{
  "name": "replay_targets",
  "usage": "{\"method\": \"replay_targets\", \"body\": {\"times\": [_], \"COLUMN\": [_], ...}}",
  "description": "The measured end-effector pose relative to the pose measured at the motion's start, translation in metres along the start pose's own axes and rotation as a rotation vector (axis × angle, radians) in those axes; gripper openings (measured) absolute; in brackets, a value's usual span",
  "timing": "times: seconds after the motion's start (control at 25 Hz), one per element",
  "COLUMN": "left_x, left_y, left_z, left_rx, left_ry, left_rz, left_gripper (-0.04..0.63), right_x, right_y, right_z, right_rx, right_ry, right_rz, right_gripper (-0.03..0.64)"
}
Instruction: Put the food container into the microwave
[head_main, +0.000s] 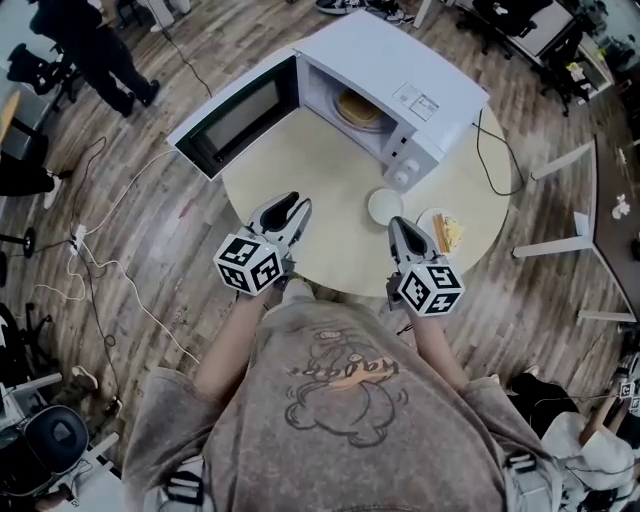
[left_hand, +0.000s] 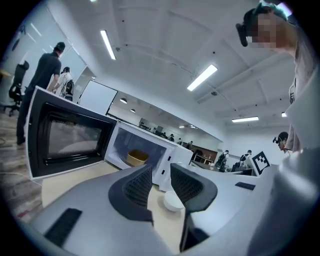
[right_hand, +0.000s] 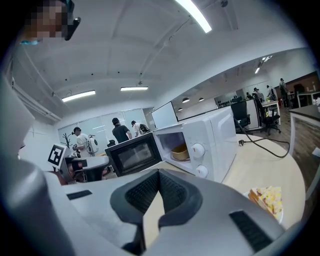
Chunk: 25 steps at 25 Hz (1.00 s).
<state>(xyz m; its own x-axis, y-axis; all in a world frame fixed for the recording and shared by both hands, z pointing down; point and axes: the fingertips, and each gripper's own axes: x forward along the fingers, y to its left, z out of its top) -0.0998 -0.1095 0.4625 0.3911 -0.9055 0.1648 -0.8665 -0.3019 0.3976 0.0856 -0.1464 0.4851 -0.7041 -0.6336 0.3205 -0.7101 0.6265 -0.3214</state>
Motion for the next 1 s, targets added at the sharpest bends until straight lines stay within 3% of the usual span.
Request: {"method": "replay_targets", "body": {"times": [0.28, 0.56, 1.0], "left_x": [0.002, 0.005, 0.003], "left_y": [0.003, 0.015, 0.027], "left_z": [0.002, -0.007, 0.002], "left_rx": [0.111, 0.094, 0.113], "left_ry": [-0.020, 0.013, 0.002], "left_rz": [0.065, 0.107, 0.136], "left_gripper": [0.076, 0.031, 0.031], "right_x": [-0.005, -0.005, 0.004], "right_y": [-0.008, -0.017, -0.013], "right_z": [-0.004, -0.004, -0.002], "right_rx": [-0.034, -0.047, -0.063], "right_ry": [-0.001, -0.006, -0.011], "right_rz": [-0.041, -0.074, -0.063], "right_gripper": [0.000, 0.000, -0.002]}}
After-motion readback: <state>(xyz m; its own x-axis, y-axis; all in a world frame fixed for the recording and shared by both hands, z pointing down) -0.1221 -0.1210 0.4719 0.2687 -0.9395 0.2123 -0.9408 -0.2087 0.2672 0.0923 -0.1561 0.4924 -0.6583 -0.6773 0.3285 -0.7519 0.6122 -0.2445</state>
